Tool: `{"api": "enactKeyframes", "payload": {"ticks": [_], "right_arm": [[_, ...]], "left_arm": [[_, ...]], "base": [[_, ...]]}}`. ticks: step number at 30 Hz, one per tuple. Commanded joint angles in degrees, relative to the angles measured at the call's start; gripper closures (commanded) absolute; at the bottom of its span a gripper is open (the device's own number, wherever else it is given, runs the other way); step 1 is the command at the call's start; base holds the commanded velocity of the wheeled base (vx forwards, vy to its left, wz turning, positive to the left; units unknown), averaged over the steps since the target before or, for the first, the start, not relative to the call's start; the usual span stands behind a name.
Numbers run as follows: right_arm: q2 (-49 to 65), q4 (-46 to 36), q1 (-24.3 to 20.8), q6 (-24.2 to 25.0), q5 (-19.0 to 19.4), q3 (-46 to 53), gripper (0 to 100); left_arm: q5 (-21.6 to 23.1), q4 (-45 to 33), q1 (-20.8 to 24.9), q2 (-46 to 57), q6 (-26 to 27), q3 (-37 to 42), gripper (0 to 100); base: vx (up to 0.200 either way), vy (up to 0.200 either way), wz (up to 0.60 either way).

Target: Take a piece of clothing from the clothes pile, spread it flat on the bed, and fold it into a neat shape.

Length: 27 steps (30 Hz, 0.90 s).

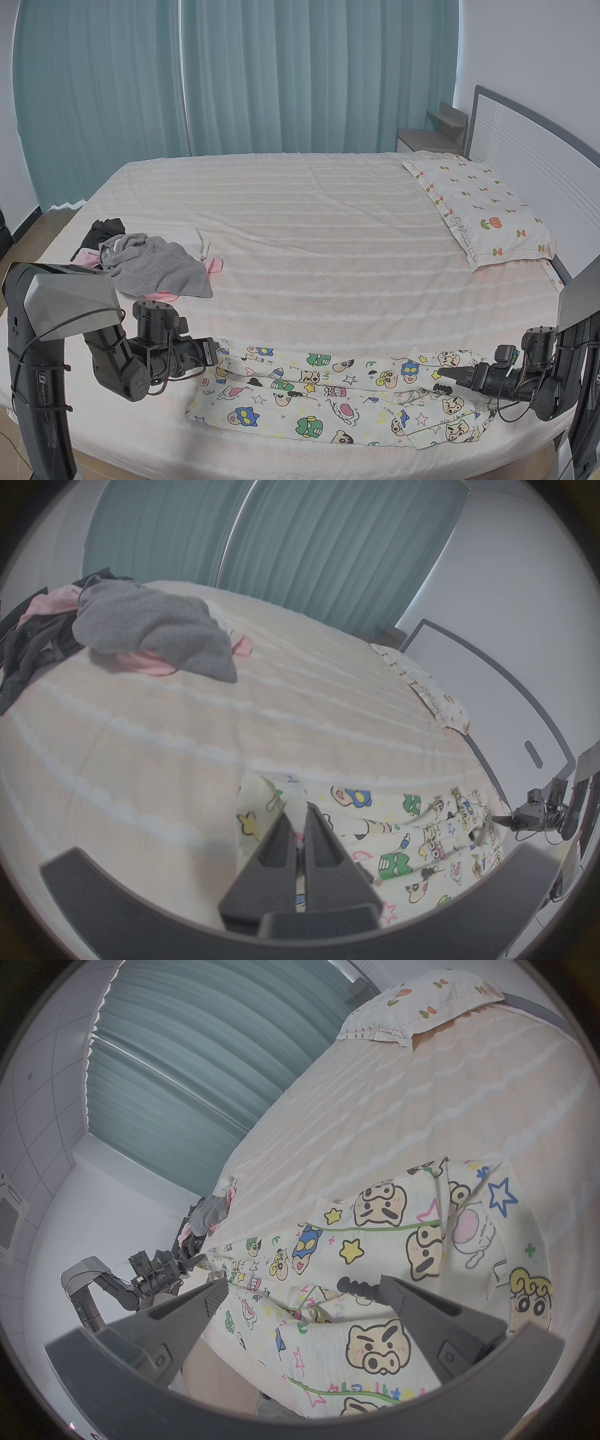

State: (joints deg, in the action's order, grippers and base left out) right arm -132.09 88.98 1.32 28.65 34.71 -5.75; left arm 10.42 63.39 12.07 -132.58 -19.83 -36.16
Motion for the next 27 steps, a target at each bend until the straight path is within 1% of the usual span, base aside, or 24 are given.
{"api": "enactKeyframes", "payload": {"ticks": [1,4,13,14,19,22,23,25,27], "right_arm": [[-0.5,1.0,-0.1,0.0,0.0,-0.1,0],[-0.5,1.0,-0.1,-0.1,0.0,-0.1,0],[-0.5,1.0,-0.1,0.0,0.0,-0.1,0],[-0.5,1.0,-0.1,0.0,0.0,-0.1,0],[-0.5,1.0,-0.1,0.0,0.0,-0.2,0],[-0.6,1.0,-0.1,0.0,0.0,-0.2,0],[-0.6,1.0,-0.1,0.0,0.0,-0.2,0],[-0.6,1.0,-0.1,0.0,0.0,-0.2,0],[-0.6,1.0,-0.1,0.0,0.0,-0.2,0]], "left_arm": [[0.0,2.0,0.1,0.8,0.1,-0.6,100],[0.0,5.4,0.1,0.6,0.1,-0.9,100],[0.0,8.7,0.7,-1.5,0.1,-2.0,100],[-0.3,10.4,0.7,-2.9,0.1,-2.8,100],[-2.2,13.6,0.8,-4.4,0.2,-3.2,100],[-2.2,14.2,0.8,-4.3,0.3,-1.9,100],[-2.2,14.5,0.8,-4.3,0.9,0.5,100],[-1.9,14.5,0.8,-4.3,1.6,1.4,100],[-1.6,14.8,0.7,-4.1,3.5,4.4,100]], "base": [[0.000,0.000,0.00],[0.000,0.000,0.00],[0.000,0.000,0.00],[0.000,0.000,0.00],[0.000,0.000,0.00],[0.000,0.000,0.00],[0.000,0.000,0.00],[0.000,0.000,0.00],[0.000,0.000,0.00]]}}
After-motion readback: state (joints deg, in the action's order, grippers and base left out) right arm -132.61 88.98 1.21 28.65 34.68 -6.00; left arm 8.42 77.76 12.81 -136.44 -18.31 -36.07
